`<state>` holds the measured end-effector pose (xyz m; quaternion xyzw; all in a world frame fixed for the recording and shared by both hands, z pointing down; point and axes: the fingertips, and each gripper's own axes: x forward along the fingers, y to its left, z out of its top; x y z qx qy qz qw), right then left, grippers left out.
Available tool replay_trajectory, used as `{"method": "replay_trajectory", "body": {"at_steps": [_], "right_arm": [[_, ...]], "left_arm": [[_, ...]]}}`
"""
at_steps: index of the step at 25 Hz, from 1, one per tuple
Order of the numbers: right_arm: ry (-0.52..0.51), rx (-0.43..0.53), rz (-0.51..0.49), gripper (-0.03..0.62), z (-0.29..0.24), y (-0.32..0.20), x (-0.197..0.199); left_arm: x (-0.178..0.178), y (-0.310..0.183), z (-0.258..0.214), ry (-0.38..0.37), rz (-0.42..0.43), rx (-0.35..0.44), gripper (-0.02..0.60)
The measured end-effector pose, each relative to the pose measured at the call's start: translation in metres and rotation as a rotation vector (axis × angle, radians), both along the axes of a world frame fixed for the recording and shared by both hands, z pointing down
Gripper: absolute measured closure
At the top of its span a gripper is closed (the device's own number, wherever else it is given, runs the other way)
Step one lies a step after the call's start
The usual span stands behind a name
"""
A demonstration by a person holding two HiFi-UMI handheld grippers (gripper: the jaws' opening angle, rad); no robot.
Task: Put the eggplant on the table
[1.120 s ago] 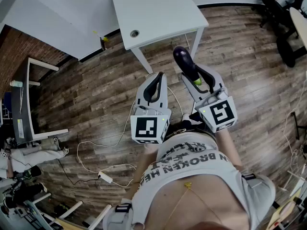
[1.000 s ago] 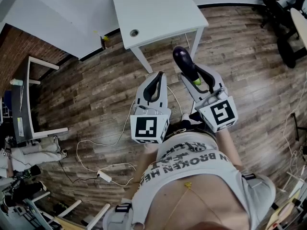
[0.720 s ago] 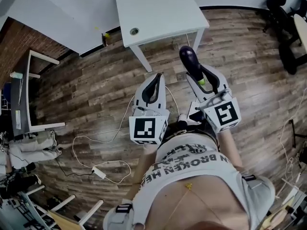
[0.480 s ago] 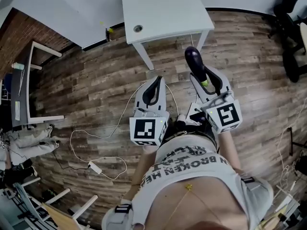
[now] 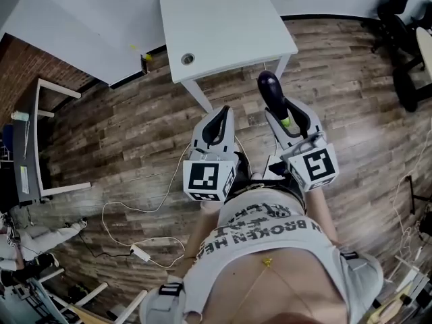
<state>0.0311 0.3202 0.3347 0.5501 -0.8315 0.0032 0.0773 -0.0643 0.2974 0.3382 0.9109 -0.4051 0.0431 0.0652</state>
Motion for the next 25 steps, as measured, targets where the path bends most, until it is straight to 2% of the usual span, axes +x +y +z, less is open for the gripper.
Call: {"method": "replay_trajectory", "body": {"at_steps": [9,25], "right_arm": [[0.0,0.013,0.053,0.425,-0.011,-0.073,-0.003],[0.019,-0.006,0.078,0.424,-0.002,-0.146,-0.03]], "left_arm": [[0.023,-0.078,-0.005,0.006,0.124,0.0,0.575],[-0.001,-0.149,-0.001,0.029,0.16,-0.008,0.575]]}}
